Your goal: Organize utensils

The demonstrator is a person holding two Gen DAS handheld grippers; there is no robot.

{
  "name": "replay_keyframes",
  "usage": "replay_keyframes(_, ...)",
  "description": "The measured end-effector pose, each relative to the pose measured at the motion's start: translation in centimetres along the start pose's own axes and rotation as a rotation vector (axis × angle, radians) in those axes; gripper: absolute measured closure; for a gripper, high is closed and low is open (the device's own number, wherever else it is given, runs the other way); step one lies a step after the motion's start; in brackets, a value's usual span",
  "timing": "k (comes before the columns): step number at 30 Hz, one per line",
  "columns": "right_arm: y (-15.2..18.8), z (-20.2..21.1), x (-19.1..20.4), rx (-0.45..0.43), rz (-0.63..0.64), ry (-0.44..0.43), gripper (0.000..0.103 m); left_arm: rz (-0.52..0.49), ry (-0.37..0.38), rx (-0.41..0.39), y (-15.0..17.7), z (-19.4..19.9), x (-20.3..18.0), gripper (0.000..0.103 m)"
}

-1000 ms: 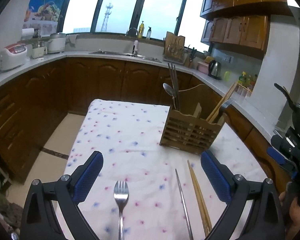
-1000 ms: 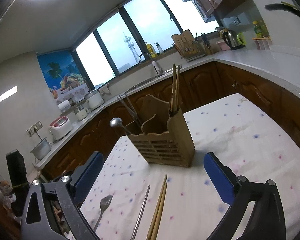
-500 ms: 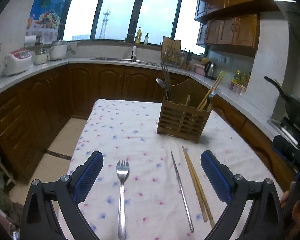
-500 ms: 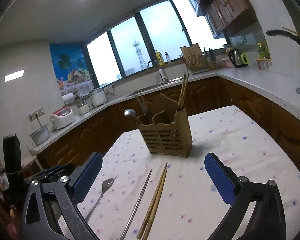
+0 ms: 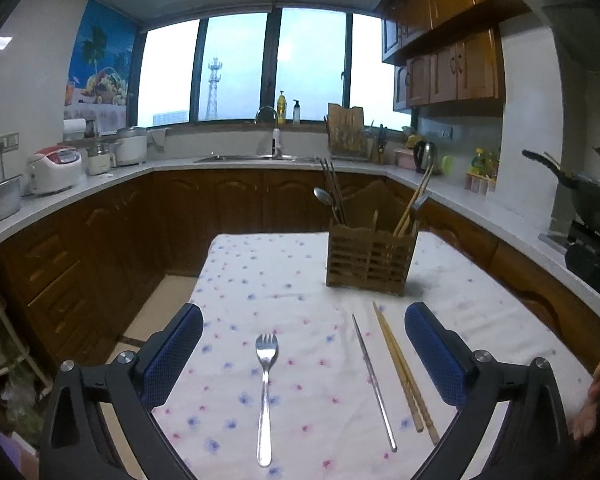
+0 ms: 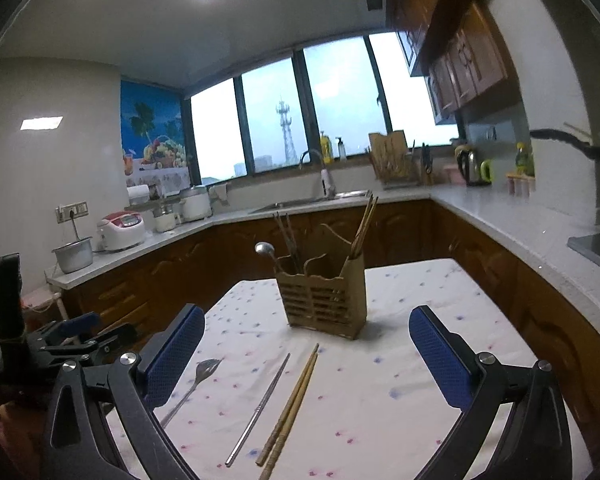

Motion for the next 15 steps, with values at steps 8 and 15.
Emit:
replay_keyframes(8, 4.5, -1.5, -0.3, 0.052, 0.019, 0.027, 0.0, -0.039, -0.027, 0.031, 2.1, -0.9, -0.8, 0.001)
replay_keyframes(15, 6.3, -2.1, -0.8, 0.076, -0.002, 0.034, 0.0, -0.052, -0.037, 0.03, 2.6, -0.8, -1.1, 0.001)
Point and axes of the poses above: each gripper's, at about its wrist camera, not at the fingertips, and z roughly against the way its jaws point, x to its left, y to its underside, the point moved 6 cm from there along -z, roughly the way its jaws point, and after that the axes turned 2 degrees about -x, right-handed, at the moved point
